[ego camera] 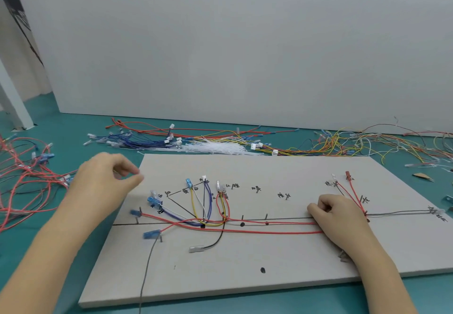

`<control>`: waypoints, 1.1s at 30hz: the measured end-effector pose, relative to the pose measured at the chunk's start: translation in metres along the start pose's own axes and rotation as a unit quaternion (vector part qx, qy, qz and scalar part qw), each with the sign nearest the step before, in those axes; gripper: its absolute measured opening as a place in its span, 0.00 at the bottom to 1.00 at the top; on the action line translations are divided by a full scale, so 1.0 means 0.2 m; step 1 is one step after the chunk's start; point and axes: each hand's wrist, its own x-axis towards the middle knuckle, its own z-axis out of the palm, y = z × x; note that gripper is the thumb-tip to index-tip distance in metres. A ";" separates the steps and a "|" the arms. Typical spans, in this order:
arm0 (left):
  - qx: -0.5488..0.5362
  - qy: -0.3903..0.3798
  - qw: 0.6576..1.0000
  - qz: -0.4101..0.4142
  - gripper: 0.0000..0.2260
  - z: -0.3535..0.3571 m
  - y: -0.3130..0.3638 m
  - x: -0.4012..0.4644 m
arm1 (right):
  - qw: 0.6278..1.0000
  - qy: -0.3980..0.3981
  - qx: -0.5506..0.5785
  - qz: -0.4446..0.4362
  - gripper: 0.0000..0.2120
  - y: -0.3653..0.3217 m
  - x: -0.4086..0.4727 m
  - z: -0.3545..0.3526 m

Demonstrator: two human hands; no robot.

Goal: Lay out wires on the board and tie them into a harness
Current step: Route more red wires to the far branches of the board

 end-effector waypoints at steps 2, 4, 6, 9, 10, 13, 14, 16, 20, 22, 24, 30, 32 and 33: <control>-0.073 -0.121 0.989 0.054 0.05 -0.04 0.05 -0.07 | 1.000 0.008 0.022 0.007 0.20 -0.01 0.00 0.00; -0.084 -0.272 0.955 0.080 0.06 -0.03 0.08 -0.13 | 0.998 0.020 0.049 0.019 0.20 -0.01 0.01 0.00; -0.067 -0.320 0.941 0.088 0.05 -0.01 0.08 -0.16 | 0.997 0.034 0.067 0.027 0.20 -0.01 0.01 0.00; -0.045 -0.329 0.939 0.086 0.05 -0.01 0.06 -0.16 | 0.995 0.044 0.080 0.027 0.18 -0.01 0.01 0.01; -0.036 -0.335 0.937 0.090 0.04 -0.01 0.06 -0.16 | 0.995 0.045 0.083 0.029 0.17 -0.01 0.00 0.01; -0.029 -0.356 0.929 0.095 0.04 -0.02 0.06 -0.16 | 0.993 0.057 0.097 0.034 0.16 0.00 0.01 0.01; -0.027 -0.362 0.927 0.095 0.04 -0.03 0.06 -0.15 | 0.992 0.063 0.101 0.034 0.15 0.00 0.01 0.01; -0.025 -0.374 0.922 0.093 0.03 -0.03 0.07 -0.14 | 0.992 0.068 0.106 0.032 0.15 -0.01 0.01 0.01; 0.005 -0.349 0.930 0.115 0.04 -0.02 0.07 -0.16 | 0.991 0.062 0.113 0.035 0.14 -0.02 0.00 0.01; 0.011 -0.316 0.940 0.131 0.04 0.00 0.06 -0.18 | 0.991 0.062 0.117 0.035 0.14 -0.01 0.00 0.01; -0.002 -0.310 0.940 0.142 0.04 0.00 0.05 -0.19 | 0.990 0.062 0.123 0.033 0.14 -0.01 0.01 0.01; -0.054 -0.308 0.937 0.157 0.05 0.01 -0.04 -0.20 | 0.987 0.034 0.151 0.041 0.06 -0.02 0.00 0.01; -0.070 -0.303 0.936 0.164 0.05 0.02 -0.06 -0.21 | 0.990 0.006 0.137 0.025 0.06 -0.02 -0.01 0.01; -0.076 -0.298 0.937 0.167 0.05 0.02 -0.07 -0.21 | 0.992 -0.009 0.121 0.017 0.06 -0.02 -0.01 0.01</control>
